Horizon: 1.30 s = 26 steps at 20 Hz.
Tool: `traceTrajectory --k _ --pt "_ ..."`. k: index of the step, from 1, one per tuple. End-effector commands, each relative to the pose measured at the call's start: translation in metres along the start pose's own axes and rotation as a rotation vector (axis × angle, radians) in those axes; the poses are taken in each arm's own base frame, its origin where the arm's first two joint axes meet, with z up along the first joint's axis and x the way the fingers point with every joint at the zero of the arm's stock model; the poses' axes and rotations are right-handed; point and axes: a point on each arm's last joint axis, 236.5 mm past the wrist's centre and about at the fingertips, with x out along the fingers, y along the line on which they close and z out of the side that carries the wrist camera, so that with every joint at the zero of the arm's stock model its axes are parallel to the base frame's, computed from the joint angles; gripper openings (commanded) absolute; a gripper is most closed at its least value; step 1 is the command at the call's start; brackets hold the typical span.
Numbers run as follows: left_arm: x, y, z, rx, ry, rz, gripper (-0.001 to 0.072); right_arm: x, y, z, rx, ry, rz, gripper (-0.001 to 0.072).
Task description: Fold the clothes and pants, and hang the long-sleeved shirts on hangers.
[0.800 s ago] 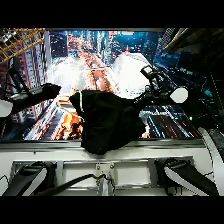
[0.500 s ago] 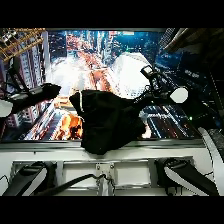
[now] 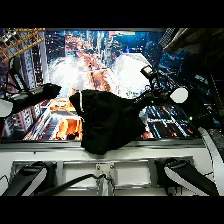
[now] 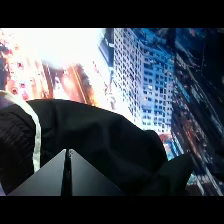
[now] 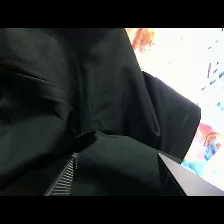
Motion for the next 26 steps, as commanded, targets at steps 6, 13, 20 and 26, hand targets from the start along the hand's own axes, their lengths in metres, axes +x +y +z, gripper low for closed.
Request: traceTrajectory --k 6,13,20,26 --pt "0.004 0.003 0.0 -0.004 0.003 0.005 0.0019 0.0 0.0 0.001 -0.001 -0.001 0.0 0.0566" --pt "0.005 0.015 0.055 -0.013 -0.227 0.043 0.0019 0.0 0.001 0.001 0.001 -0.002 0.002 0.0566" --pt "0.011 0.011 0.029 -0.011 -0.116 0.03 0.0019 0.0 0.001 0.002 0.004 -0.009 0.003 0.0566" --pt "0.026 0.027 -0.044 -0.046 0.108 0.043 0.0021 0.0 0.01 0.009 0.036 -0.038 0.043 0.0566"
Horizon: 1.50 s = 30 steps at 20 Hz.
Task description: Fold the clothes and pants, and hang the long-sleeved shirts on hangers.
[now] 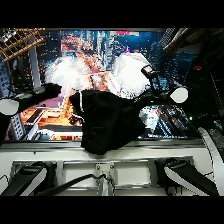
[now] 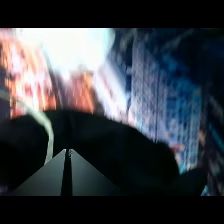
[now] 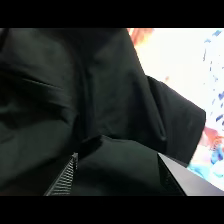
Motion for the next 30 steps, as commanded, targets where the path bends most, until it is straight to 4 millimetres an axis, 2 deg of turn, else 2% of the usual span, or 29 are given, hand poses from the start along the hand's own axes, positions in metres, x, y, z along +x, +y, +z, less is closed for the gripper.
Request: traceTrajectory --k 1,3,4,5,6,10,12,16,20,22,24,25,26,28,30 --pt "0.009 0.013 -0.036 -0.024 0.096 0.017 0.0024 0.0 0.007 0.009 0.028 -0.037 0.028 0.0566" --pt "0.016 0.022 -0.049 -0.041 0.127 0.033 0.0032 -0.001 0.014 0.017 0.057 -0.069 0.06 0.0566" --pt "0.019 0.026 -0.054 -0.049 0.143 0.04 0.0171 -0.001 0.018 0.018 0.068 -0.075 0.076 0.0567" --pt "0.024 0.03 -0.06 -0.058 0.164 0.048 0.0355 -0.002 0.02 0.019 0.075 -0.077 0.087 0.0567" --pt "0.03 0.034 -0.065 -0.074 0.186 0.054 0.0406 -0.002 0.023 0.021 0.083 -0.084 0.098 0.0566" --pt "0.059 0.046 -0.09 -0.193 0.281 0.056 0.0406 -0.004 0.031 0.027 0.113 -0.106 0.138 0.0566" --pt "0.076 0.052 -0.095 -0.241 0.287 0.054 0.0405 -0.004 0.032 0.027 0.116 -0.107 0.141 0.0566" --pt "0.111 0.053 -0.083 -0.296 0.226 -0.004 0.0417 -0.004 0.037 0.021 0.114 -0.079 0.162 0.0566" --pt "0.155 0.034 -0.059 -0.289 0.176 -0.113 0.0418 -0.004 0.043 0.016 0.133 -0.055 0.186 0.0565" --pt "0.172 0.016 -0.039 -0.325 0.14 -0.185 0.0385 -0.005 0.047 0.016 0.152 -0.052 0.203 0.0563" --pt "0.17 -0.009 -0.018 -0.266 0.113 -0.279 0.0055 -0.004 0.036 0.018 0.208 -0.058 0.161 0.0563" --pt "0.165 -0.018 -0.009 -0.247 0.1 -0.306 0.0011 -0.002 0.018 0.019 0.259 -0.068 0.085 0.0565" --pt "0.155 -0.026 0.002 -0.234 0.075 -0.323 0.0011 -0.001 -0.005 0.018 0.323 -0.079 -0.011 0.0567" --pt "0.123 -0.051 0.02 -0.15 0.042 -0.382 0.0011 -0.006 -0.054 0.012 0.431 -0.099 -0.205 0.0565" --pt "0.089 -0.074 0.029 -0.037 0.019 -0.412 0.0011 -0.006 -0.085 -0.003 0.466 -0.062 -0.282 0.0565"
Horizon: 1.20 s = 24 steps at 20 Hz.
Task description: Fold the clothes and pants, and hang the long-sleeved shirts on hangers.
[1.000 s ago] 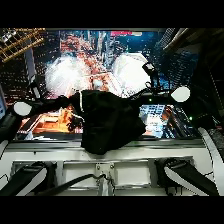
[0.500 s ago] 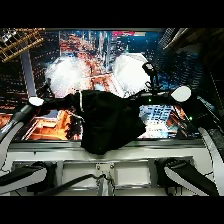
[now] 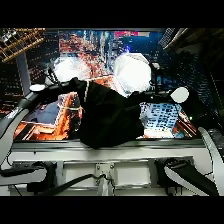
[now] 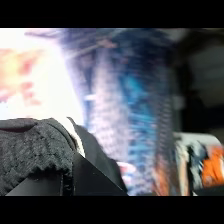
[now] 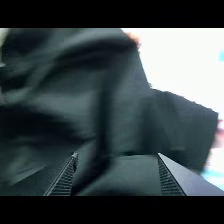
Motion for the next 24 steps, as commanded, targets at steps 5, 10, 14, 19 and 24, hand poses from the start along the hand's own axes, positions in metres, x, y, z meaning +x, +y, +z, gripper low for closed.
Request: traceTrajectory --k 5,10,14,19,24 --pt "-0.058 -0.108 0.001 0.207 -0.013 -0.146 0.001 0.035 -0.077 -0.015 0.313 0.1 -0.025 0.0588" --pt "-0.072 -0.153 -0.015 0.284 -0.009 -0.217 0.001 0.044 -0.026 -0.008 0.018 0.081 0.166 0.0708" --pt "-0.073 -0.155 -0.016 0.254 -0.005 -0.222 0.001 0.057 -0.009 -0.015 -0.163 0.091 0.13 0.0708" --pt "-0.074 -0.155 -0.017 0.247 -0.002 -0.216 0.001 0.104 -0.021 -0.027 -0.168 0.127 0.081 0.0702" --pt "-0.078 -0.163 -0.031 0.255 0.054 -0.252 0.001 0.127 -0.012 -0.005 -0.143 0.013 0.042 0.0471"
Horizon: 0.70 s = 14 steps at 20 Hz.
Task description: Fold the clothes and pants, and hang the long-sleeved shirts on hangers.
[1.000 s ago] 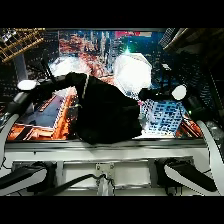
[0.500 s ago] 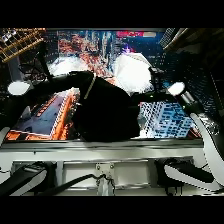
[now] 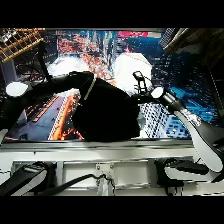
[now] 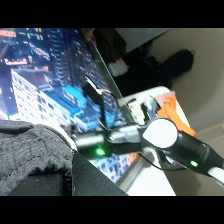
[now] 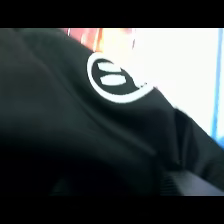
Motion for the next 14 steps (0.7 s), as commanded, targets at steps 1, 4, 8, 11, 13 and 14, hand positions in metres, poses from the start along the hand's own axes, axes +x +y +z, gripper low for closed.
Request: traceTrajectory --k 1,4,8,11,13,14 --pt "-0.002 -0.01 -0.008 0.003 0.034 -0.034 0.001 0.011 -0.001 0.022 0.01 -0.096 -0.049 0.0274" --pt "-0.01 -0.022 -0.002 0.031 0.01 -0.044 0.0009 0.003 0.006 0.029 0.019 -0.122 -0.037 0.0025" --pt "-0.036 -0.043 0.024 0.098 -0.092 -0.039 0.0008 -0.085 0.039 0.089 -0.099 -0.35 -0.05 0.0025" --pt "-0.07 -0.094 0.054 0.209 -0.201 -0.085 0.0008 -0.201 0.098 0.128 -0.26 -0.554 -0.026 0.0025" --pt "-0.104 -0.147 0.071 0.32 -0.286 -0.136 0.0008 -0.284 0.142 0.128 -0.367 -0.674 -0.005 0.0025" --pt "-0.124 -0.173 0.076 0.372 -0.33 -0.162 0.0008 -0.319 0.16 0.122 -0.408 -0.725 0.0 0.0026"
